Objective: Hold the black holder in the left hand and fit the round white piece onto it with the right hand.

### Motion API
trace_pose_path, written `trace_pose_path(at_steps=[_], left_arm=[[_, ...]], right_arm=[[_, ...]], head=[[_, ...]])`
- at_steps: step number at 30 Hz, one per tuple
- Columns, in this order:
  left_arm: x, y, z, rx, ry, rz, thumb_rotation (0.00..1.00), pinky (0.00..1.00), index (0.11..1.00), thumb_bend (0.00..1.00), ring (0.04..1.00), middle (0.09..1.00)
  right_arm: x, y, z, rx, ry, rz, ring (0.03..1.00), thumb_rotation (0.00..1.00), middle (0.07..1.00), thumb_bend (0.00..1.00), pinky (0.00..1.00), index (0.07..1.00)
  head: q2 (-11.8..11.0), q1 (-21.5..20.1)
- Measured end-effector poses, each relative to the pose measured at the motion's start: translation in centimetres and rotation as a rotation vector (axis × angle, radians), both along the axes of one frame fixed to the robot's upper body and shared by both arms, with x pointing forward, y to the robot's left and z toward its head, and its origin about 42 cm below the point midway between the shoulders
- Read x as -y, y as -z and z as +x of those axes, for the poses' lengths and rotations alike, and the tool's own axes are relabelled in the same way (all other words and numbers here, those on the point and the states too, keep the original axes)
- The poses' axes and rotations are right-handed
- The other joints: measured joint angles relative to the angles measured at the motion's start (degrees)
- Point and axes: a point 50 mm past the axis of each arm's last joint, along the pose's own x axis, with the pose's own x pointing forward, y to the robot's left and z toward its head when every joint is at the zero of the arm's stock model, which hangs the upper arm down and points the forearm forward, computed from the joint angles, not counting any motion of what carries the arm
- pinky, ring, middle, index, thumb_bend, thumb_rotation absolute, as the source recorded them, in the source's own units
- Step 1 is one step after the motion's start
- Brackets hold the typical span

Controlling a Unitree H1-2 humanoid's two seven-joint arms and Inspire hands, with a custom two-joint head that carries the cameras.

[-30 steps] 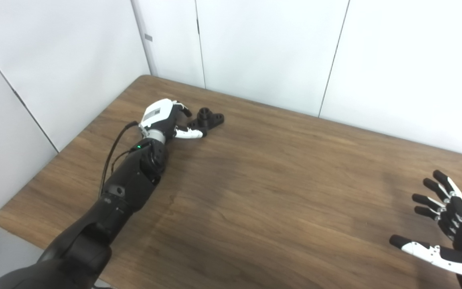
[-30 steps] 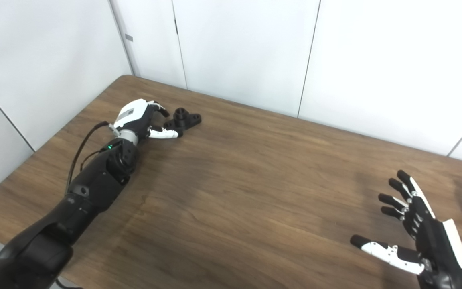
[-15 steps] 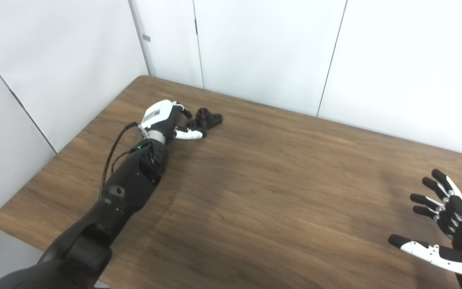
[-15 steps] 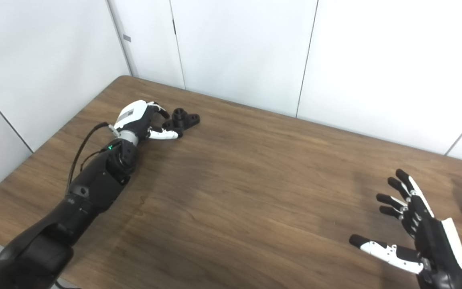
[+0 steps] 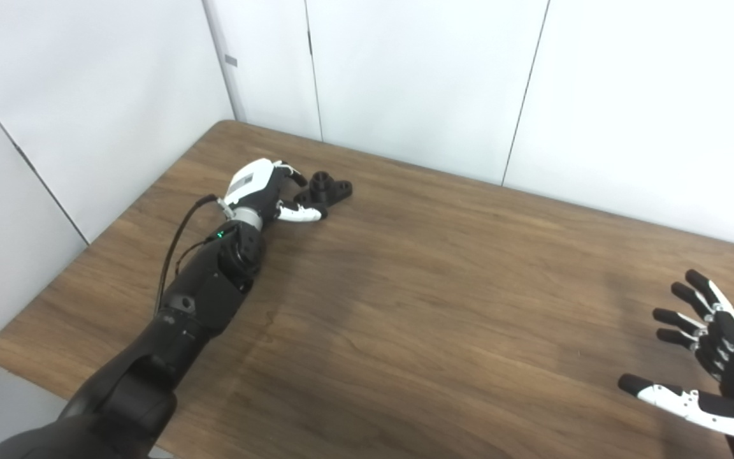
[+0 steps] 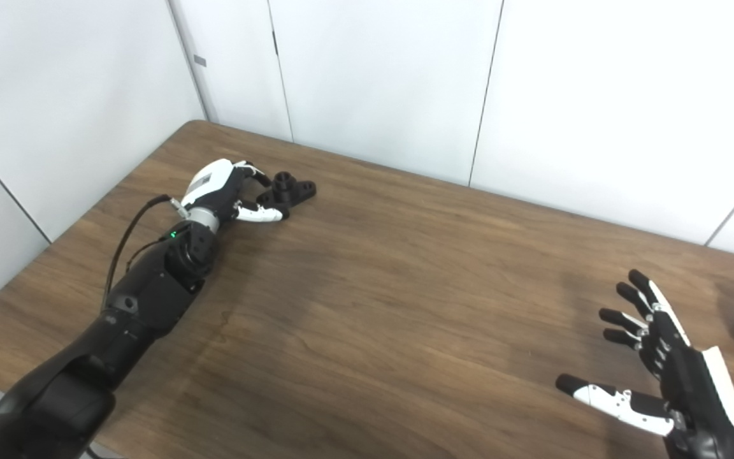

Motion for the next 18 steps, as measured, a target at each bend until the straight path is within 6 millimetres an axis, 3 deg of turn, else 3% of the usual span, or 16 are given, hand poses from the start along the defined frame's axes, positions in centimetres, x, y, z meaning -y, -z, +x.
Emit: trace_pose_path(at_steps=[14, 17, 18], left_arm=[[0.48, 0.06, 0.19, 0.013, 0.039, 0.013, 0.10, 0.85, 0.706, 0.77, 0.982, 0.952], [0.55, -0.02, 0.29, 0.014, 0.039, 0.017, 0.08, 0.88, 0.668, 0.76, 0.988, 0.946], [0.57, -0.01, 0.30, 0.011, 0.039, 0.022, 0.07, 0.91, 0.563, 0.62, 0.984, 0.917]], right_arm=[[0.03, -0.01, 0.00, 0.000, 0.001, 0.000, 0.797, 0.00, 0.912, 0.74, 0.74, 0.931], [0.05, 0.00, -0.01, 0.000, 0.002, 0.000, 0.792, 0.00, 0.909, 0.74, 0.73, 0.931], [0.04, 0.00, -0.01, 0.000, 0.002, -0.001, 0.793, 0.00, 0.909, 0.74, 0.73, 0.930]], head=[[0.5, -0.3], [0.5, -0.3], [0.5, -0.3]])
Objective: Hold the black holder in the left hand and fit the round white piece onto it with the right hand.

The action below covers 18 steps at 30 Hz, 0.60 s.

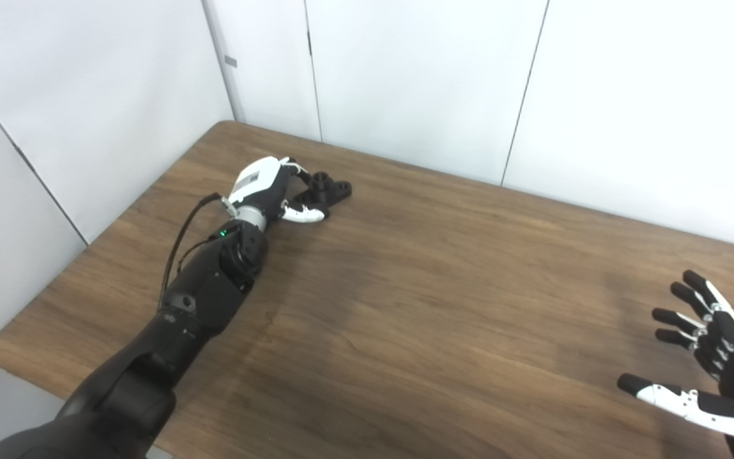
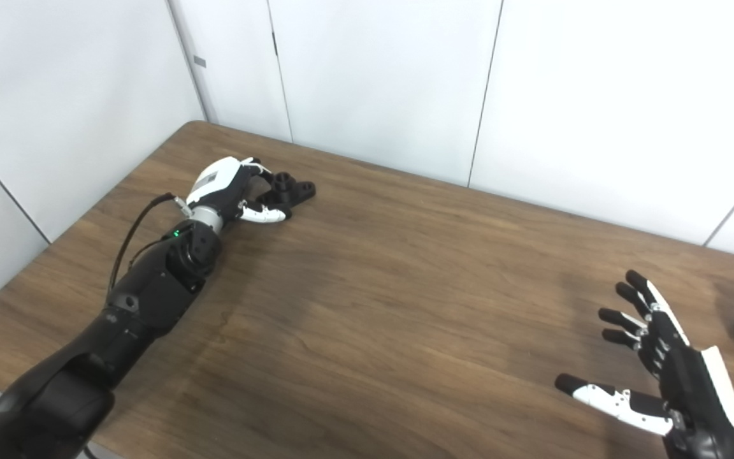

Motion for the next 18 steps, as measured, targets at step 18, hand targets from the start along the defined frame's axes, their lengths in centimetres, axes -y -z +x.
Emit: trace_pose_path(at_steps=[18], left_arm=[[0.25, 0.31, 0.90, -0.035, -0.007, 0.087, 0.05, 0.91, 0.484, 0.52, 0.933, 0.851]], right_arm=[[0.00, 0.03, -0.01, 0.000, 0.003, -0.008, 0.787, 0.00, 0.912, 0.72, 0.74, 0.933]], head=[[0.0, 0.2]])
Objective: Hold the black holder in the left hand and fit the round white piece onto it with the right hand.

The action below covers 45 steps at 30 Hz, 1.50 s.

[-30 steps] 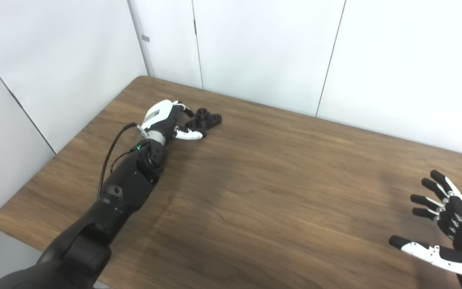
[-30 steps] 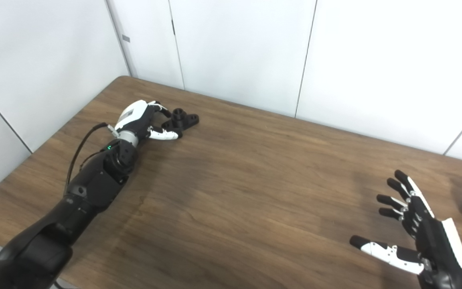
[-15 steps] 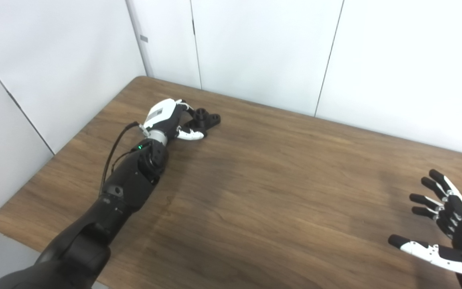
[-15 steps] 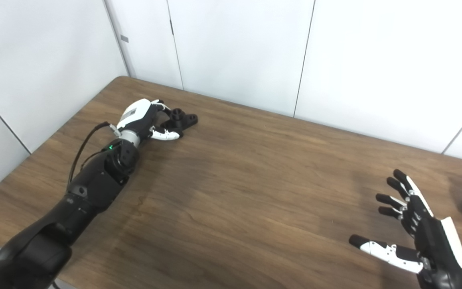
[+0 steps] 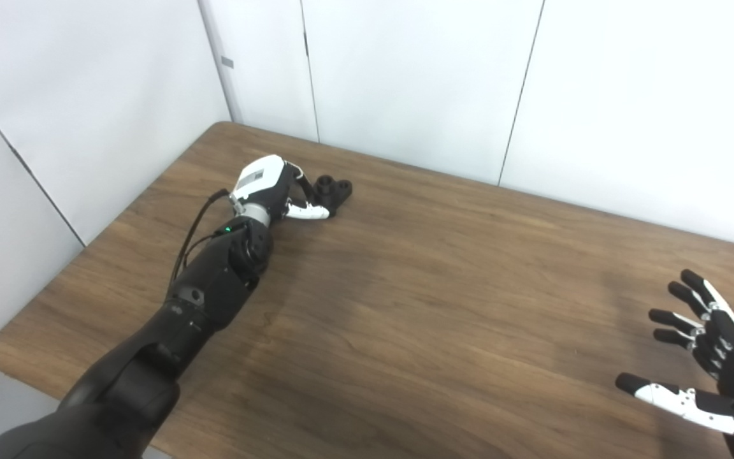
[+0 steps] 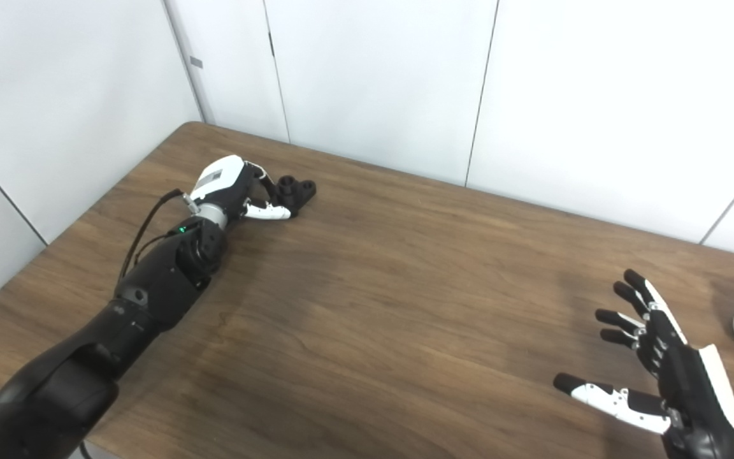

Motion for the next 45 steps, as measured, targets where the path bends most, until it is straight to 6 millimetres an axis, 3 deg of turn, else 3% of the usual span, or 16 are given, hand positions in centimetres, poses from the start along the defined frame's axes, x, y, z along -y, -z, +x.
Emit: trace_pose_path(at_steps=[7, 12, 15, 23, 30, 36, 41, 45], left_arm=[[0.2, 0.4, -1.1, 0.045, 0.043, -0.025, 0.06, 0.92, 0.484, 0.52, 0.946, 0.846], [1.6, 0.9, -3.3, 0.088, 0.158, -0.079, 0.06, 0.93, 0.485, 0.52, 0.961, 0.869], [2.5, 1.1, -4.5, 0.097, 0.242, -0.100, 0.06, 0.87, 0.484, 0.52, 0.940, 0.872], [8.8, 0.5, -6.9, 0.078, 0.566, -0.138, 0.06, 0.88, 0.483, 0.52, 0.945, 0.879], [12.0, 0.4, -7.8, 0.075, 0.708, -0.161, 0.05, 0.87, 0.482, 0.52, 0.944, 0.856], [15.0, 0.7, -8.2, 0.080, 0.819, -0.162, 0.05, 0.80, 0.482, 0.52, 0.918, 0.843], [16.8, 1.5, -8.1, 0.089, 0.911, -0.127, 0.06, 0.88, 0.482, 0.52, 0.907, 0.836], [17.8, 2.5, -8.1, 0.108, 0.993, -0.113, 0.06, 0.87, 0.482, 0.52, 0.905, 0.832]], right_arm=[[0.0, 0.0, 0.0, 0.002, 0.004, -0.003, 0.782, 0.01, 0.903, 0.74, 0.73, 0.920], [-0.1, 0.2, 0.1, -0.004, 0.006, -0.001, 0.791, 0.02, 0.905, 0.74, 0.75, 0.929], [-0.2, 0.3, 0.2, -0.006, 0.003, -0.001, 0.784, 0.03, 0.900, 0.75, 0.74, 0.924], [-0.4, 0.8, 0.8, 0.012, -0.007, 0.010, 0.786, 0.10, 0.911, 0.77, 0.71, 0.932], [-0.5, 0.3, 1.1, 0.055, 0.002, -0.001, 0.778, 0.15, 0.895, 0.78, 0.68, 0.918], [-0.4, -0.7, 1.9, 0.090, 0.013, -0.002, 0.774, 0.19, 0.884, 0.79, 0.65, 0.907], [-0.1, -1.2, 2.2, 0.107, 0.023, -0.002, 0.775, 0.21, 0.892, 0.79, 0.63, 0.912], [0.1, -1.4, 2.1, 0.119, 0.030, -0.013, 0.777, 0.24, 0.892, 0.78, 0.64, 0.911]], head=[[-0.1, -1.7], [-0.3, -2.6], [-0.3, -4.0], [0.0, -9.5], [0.9, -13.9], [1.4, -16.5], [1.8, -18.5], [1.9, -20.6]])
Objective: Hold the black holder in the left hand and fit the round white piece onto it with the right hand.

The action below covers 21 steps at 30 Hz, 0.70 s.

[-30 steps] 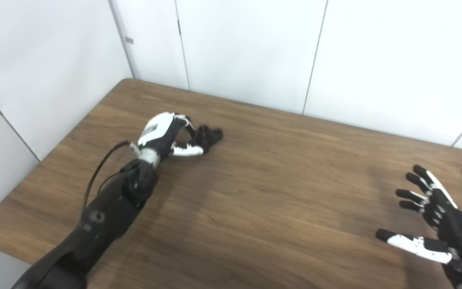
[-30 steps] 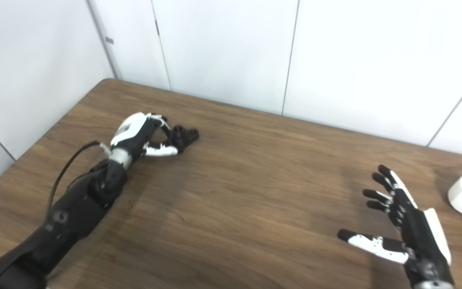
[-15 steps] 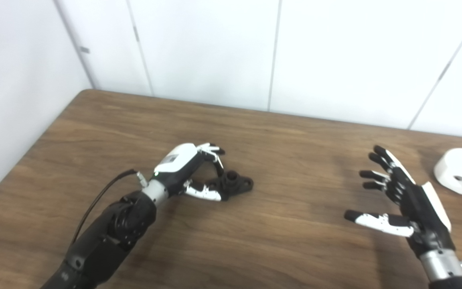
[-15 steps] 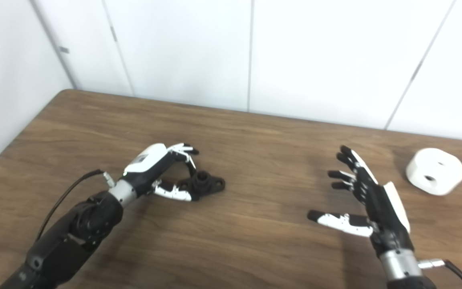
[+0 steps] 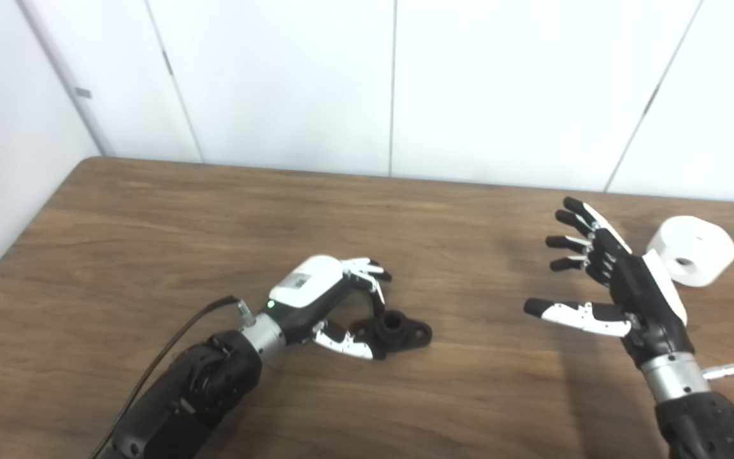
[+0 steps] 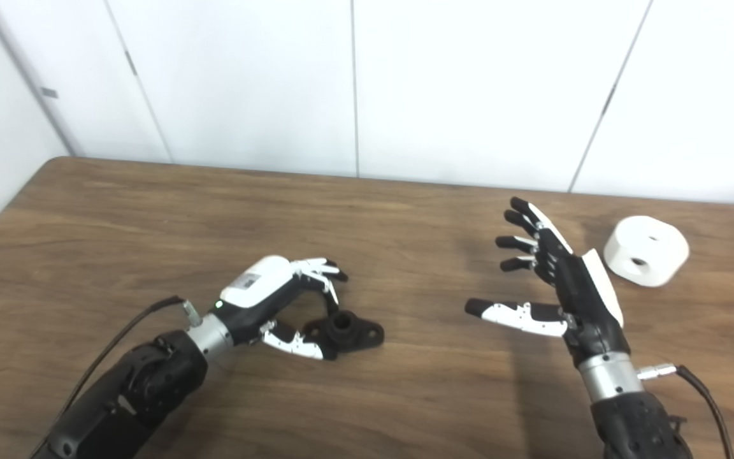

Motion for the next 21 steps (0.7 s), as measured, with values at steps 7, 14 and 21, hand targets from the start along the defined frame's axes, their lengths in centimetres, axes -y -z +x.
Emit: trace_pose_path(at_steps=[7, 14, 21], left_arm=[[0.7, 0.0, 0.4, 0.031, 0.060, 0.035, 0.06, 0.87, 0.481, 0.52, 0.904, 0.829], [0.8, -0.2, 0.8, 0.051, 0.067, 0.081, 0.06, 0.84, 0.482, 0.52, 0.897, 0.830], [0.6, -0.3, 1.0, 0.059, 0.065, 0.113, 0.06, 0.86, 0.483, 0.52, 0.899, 0.825]], right_arm=[[0.0, 0.0, 0.0, 0.002, 0.004, -0.007, 0.764, 0.23, 0.888, 0.79, 0.63, 0.909], [0.6, -0.6, -0.3, 0.024, 0.023, -0.012, 0.778, 0.24, 0.885, 0.79, 0.63, 0.903], [1.9, -1.5, -0.5, 0.051, 0.056, -0.037, 0.797, 0.31, 0.903, 0.80, 0.67, 0.910]], head=[[-0.1, -1.3], [-0.2, -6.6], [-1.7, -12.4]])
